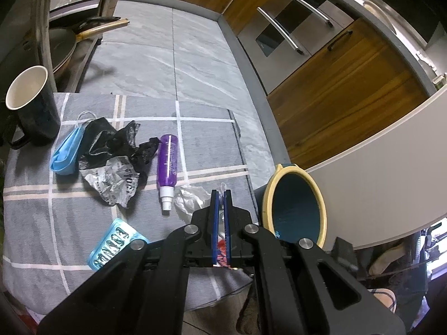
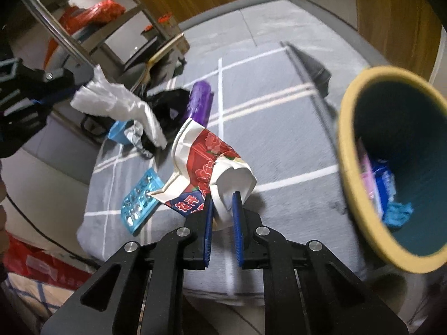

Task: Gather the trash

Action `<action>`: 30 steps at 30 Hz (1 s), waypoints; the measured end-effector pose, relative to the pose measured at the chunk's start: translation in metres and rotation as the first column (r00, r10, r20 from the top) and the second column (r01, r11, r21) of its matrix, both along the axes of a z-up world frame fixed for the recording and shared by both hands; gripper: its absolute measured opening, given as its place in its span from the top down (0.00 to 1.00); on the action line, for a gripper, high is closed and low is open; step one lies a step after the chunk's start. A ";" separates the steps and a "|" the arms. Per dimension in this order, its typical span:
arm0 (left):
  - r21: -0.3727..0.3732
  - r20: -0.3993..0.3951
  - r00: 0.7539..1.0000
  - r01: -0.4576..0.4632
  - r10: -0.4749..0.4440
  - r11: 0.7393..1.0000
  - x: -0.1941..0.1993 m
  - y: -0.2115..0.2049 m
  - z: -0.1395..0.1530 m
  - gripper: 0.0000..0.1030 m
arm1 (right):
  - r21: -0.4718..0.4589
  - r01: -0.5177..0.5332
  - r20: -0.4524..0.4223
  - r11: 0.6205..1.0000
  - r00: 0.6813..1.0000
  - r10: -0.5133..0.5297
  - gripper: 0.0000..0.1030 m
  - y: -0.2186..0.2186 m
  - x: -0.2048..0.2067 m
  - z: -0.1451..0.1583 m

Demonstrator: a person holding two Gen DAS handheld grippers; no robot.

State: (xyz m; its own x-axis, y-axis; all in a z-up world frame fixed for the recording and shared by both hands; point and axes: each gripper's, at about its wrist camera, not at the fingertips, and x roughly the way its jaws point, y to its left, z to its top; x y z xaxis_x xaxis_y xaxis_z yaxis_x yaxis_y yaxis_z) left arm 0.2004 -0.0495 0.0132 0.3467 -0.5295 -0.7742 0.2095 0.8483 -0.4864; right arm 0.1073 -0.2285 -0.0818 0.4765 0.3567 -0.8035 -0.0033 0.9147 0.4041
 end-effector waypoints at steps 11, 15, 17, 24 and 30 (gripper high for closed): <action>-0.034 0.018 0.996 0.085 -0.084 0.996 -0.008 -0.049 0.012 0.97 | 0.008 0.161 0.083 0.987 0.983 -0.161 0.86 -0.076 -0.032 0.032; -0.038 0.018 0.991 0.136 -0.136 0.990 -0.011 -0.080 0.012 0.97 | 0.004 0.213 0.097 0.977 0.972 -0.212 0.86 -0.103 -0.046 0.037; -0.043 0.021 0.986 0.167 -0.166 0.985 -0.015 -0.097 0.012 0.97 | -0.004 0.233 0.103 0.972 0.967 -0.232 0.86 -0.115 -0.052 0.038; -0.051 0.034 0.957 0.289 -0.287 0.956 -0.031 -0.160 0.011 0.97 | -0.012 0.322 0.103 0.946 0.942 -0.320 0.86 -0.161 -0.079 0.037; -0.042 0.034 0.917 0.398 -0.396 0.917 -0.048 -0.213 -0.001 0.97 | -0.004 0.394 0.096 0.919 0.915 -0.391 0.86 -0.191 -0.095 0.033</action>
State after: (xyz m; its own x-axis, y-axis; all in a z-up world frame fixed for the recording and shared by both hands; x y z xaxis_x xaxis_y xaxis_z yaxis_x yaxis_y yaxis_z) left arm 0.1522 -0.2621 0.0118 0.1190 -0.6633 -0.7389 0.5368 0.6690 -0.5141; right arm 0.0122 -0.4193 -0.0489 0.6460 0.1080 -0.7556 0.3221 0.8590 0.3981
